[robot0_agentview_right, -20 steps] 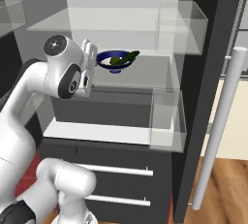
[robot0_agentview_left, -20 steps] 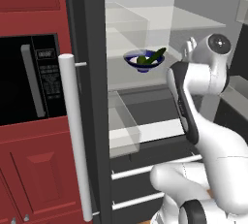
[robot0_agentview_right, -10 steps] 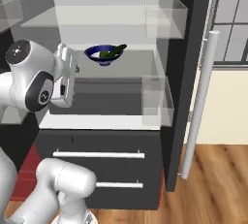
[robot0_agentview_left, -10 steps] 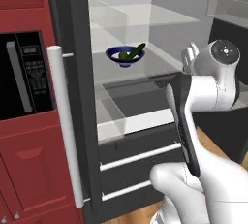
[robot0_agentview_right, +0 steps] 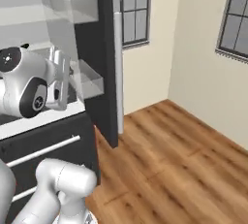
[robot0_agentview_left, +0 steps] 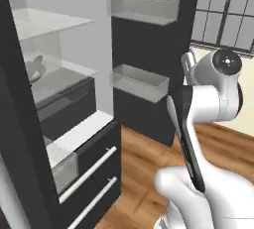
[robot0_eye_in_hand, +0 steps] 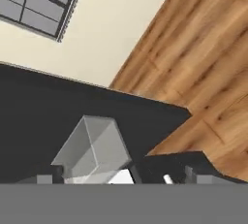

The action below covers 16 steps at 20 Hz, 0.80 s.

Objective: Place the bowl with the cucumber and lime on the second highest shelf of the fridge. Place the bowl with the chicken drumstick and steak on the top shelf of the fridge.

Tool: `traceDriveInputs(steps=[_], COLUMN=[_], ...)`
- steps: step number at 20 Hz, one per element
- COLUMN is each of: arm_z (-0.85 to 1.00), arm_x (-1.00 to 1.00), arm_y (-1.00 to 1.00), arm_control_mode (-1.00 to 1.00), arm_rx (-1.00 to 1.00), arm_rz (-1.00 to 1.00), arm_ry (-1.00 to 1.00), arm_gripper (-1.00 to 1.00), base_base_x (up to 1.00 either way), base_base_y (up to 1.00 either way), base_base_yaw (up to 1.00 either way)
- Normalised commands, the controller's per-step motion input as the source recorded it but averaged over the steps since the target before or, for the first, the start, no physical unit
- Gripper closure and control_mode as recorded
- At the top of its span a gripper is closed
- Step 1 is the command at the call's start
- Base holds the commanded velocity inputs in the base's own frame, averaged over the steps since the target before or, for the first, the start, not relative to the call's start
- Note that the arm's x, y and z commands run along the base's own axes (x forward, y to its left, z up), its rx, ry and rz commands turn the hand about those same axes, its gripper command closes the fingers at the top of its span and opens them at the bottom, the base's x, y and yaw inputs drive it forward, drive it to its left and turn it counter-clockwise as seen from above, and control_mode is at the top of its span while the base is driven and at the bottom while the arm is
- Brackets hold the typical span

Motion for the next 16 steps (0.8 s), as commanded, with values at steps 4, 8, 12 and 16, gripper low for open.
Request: traceDriveInputs(steps=[4, 8, 12, 16], arm_z=[0.00, 0.00, 0.00, 0.00], arm_x=[0.00, 0.00, 0.00, 0.00], arm_y=[0.00, 0.00, 0.00, 0.00], arm_control_mode=[1.00, 1.00, 1.00, 1.00], arm_rx=[0.00, 0.00, 0.00, 0.00], arm_rz=[0.00, 0.00, 0.00, 0.00], arm_ry=[0.00, 0.00, 0.00, 0.00], arm_gripper=[-1.00, -1.00, -1.00, -1.00], base_base_x=[0.00, 0.00, 0.00, 0.00], base_base_y=[0.01, 0.00, 0.00, 0.00], base_base_yaw=[-0.98, -0.96, -0.95, -0.95])
